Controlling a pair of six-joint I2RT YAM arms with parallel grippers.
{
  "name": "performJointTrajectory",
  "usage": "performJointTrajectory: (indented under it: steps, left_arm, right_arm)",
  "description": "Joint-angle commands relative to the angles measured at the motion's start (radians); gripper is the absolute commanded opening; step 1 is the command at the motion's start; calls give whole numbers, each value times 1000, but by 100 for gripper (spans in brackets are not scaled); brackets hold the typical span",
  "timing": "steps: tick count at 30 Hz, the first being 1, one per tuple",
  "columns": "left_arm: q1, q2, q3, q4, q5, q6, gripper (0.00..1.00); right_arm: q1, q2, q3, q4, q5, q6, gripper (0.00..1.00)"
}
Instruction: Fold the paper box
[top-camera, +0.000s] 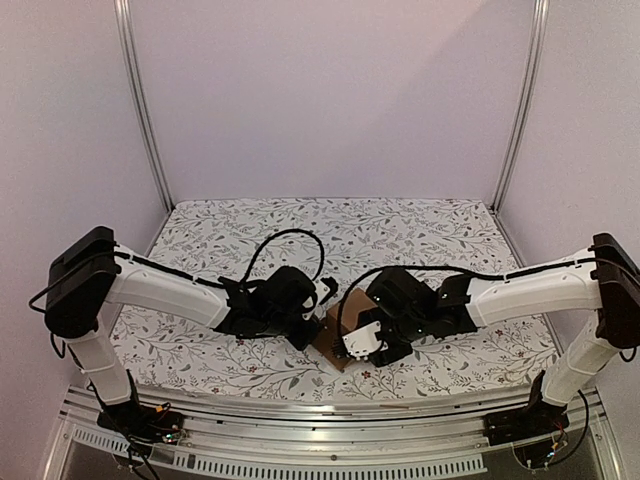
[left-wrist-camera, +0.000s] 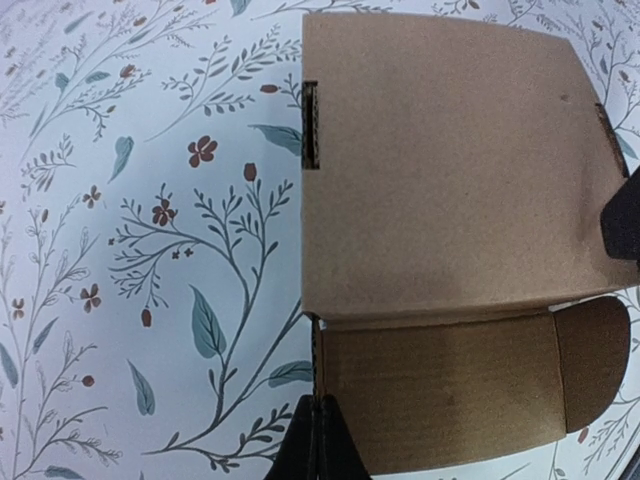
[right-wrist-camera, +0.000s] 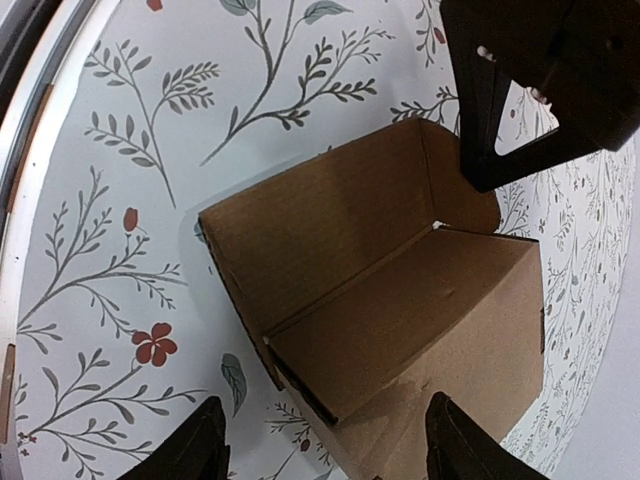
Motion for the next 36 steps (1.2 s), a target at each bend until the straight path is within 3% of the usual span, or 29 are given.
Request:
performJointTrajectory:
  steps: [1, 10, 17, 36]
  left_arm:
    - [15, 19, 16, -19, 19, -4, 0]
    - [16, 19, 20, -26, 21, -5, 0]
    - [16, 19, 20, -21, 20, -5, 0]
    - [20, 22, 94, -150, 17, -26, 0]
  right_arm:
    - [11, 35, 2, -20, -8, -7, 63]
    - [21, 90, 33, -2, 40, 53, 47]
    - [24, 104, 37, 13, 73, 74, 41]
    - [33, 129, 44, -12, 89, 86, 40]
